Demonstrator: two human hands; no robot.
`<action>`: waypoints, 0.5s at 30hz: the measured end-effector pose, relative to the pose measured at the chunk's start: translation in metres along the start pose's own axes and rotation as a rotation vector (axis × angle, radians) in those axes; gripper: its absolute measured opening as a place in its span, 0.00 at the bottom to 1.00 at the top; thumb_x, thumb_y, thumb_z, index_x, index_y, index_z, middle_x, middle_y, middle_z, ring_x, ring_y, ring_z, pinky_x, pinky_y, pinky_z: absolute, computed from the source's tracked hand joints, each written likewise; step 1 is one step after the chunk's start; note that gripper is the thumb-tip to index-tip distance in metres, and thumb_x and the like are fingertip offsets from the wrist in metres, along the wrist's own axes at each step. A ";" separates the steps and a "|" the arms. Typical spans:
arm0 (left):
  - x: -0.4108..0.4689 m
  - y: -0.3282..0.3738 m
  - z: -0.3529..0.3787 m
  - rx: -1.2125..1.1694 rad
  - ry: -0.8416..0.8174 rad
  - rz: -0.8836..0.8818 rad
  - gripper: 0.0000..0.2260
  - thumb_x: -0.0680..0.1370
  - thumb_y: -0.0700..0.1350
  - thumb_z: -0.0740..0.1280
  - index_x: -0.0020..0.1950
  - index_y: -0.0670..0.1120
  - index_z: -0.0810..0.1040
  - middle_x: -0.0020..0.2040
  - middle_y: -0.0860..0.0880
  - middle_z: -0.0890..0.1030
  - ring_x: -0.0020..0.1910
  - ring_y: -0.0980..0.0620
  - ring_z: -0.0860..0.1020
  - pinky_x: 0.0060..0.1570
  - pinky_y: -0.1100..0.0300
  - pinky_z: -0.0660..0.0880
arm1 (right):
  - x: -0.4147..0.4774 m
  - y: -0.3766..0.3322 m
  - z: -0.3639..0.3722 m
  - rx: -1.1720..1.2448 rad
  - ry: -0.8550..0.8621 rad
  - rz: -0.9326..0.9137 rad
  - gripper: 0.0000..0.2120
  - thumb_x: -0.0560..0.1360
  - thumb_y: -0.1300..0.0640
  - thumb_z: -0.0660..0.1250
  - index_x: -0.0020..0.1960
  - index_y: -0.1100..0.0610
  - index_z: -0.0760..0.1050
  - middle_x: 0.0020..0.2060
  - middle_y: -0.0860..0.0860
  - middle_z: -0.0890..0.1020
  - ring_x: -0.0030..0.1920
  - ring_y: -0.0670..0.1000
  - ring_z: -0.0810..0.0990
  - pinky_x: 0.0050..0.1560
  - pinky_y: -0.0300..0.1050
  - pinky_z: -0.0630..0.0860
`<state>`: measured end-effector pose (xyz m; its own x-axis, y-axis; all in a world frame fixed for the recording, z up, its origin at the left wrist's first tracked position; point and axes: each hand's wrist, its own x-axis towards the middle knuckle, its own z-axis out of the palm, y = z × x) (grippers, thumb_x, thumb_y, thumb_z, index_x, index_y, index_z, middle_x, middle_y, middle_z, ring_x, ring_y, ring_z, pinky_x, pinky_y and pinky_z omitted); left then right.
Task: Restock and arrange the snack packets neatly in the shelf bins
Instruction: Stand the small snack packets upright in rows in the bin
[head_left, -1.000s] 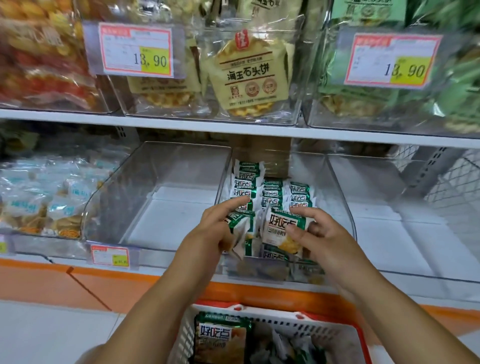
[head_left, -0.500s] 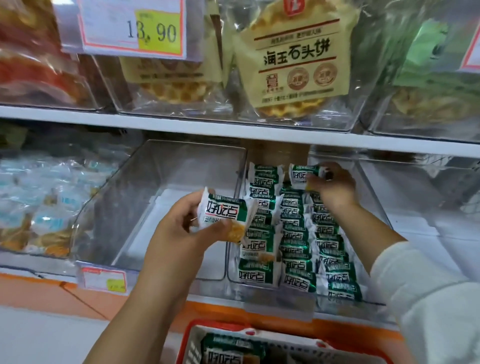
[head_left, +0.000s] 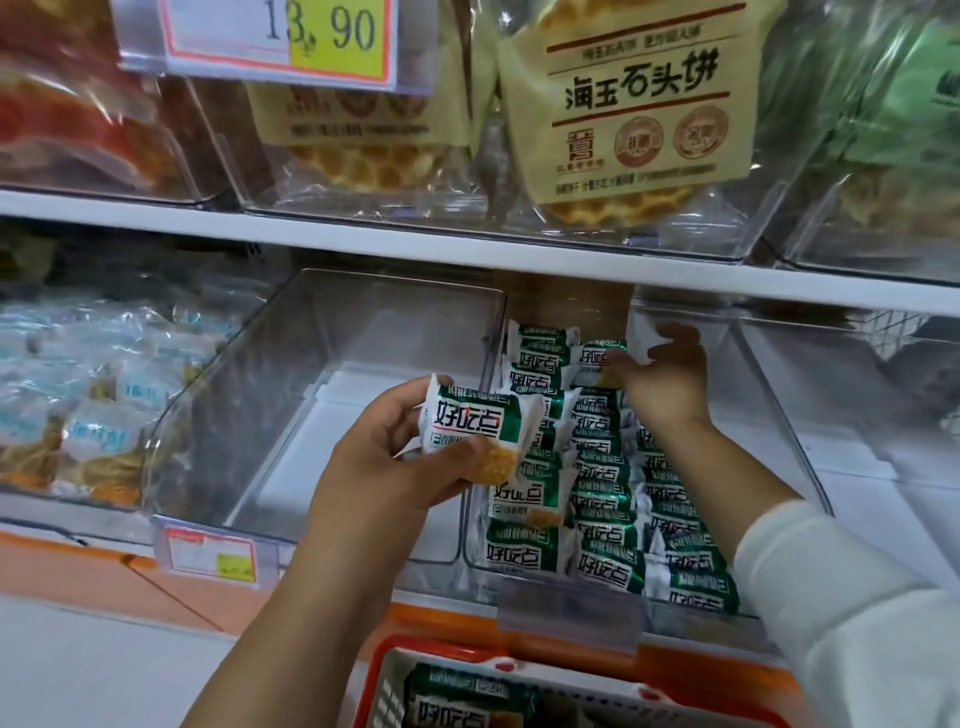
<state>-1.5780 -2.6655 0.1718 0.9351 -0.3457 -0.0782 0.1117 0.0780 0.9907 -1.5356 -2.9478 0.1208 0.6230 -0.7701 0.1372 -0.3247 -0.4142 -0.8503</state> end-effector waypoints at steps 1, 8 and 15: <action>-0.001 0.001 0.001 -0.010 -0.011 -0.008 0.16 0.74 0.34 0.71 0.58 0.49 0.80 0.50 0.48 0.86 0.49 0.46 0.85 0.52 0.51 0.81 | -0.018 -0.010 -0.008 0.041 0.003 -0.060 0.23 0.72 0.51 0.73 0.61 0.56 0.68 0.49 0.54 0.79 0.50 0.56 0.80 0.49 0.45 0.76; -0.013 -0.001 0.017 0.007 -0.095 -0.005 0.16 0.74 0.36 0.72 0.59 0.50 0.79 0.48 0.49 0.87 0.48 0.49 0.85 0.46 0.59 0.81 | -0.156 -0.066 -0.074 0.175 -0.676 -0.163 0.18 0.70 0.33 0.58 0.58 0.32 0.71 0.43 0.27 0.78 0.44 0.26 0.75 0.42 0.27 0.69; -0.011 -0.005 0.017 0.311 0.084 0.208 0.17 0.75 0.44 0.73 0.62 0.56 0.77 0.53 0.60 0.83 0.51 0.63 0.80 0.42 0.73 0.75 | -0.133 -0.041 -0.071 0.266 -0.432 -0.032 0.11 0.74 0.53 0.71 0.55 0.47 0.76 0.45 0.44 0.85 0.43 0.42 0.83 0.42 0.39 0.75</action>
<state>-1.5949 -2.6777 0.1698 0.9527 -0.2737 0.1320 -0.1788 -0.1537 0.9718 -1.6559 -2.8629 0.1730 0.8855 -0.4645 -0.0095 -0.1431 -0.2533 -0.9568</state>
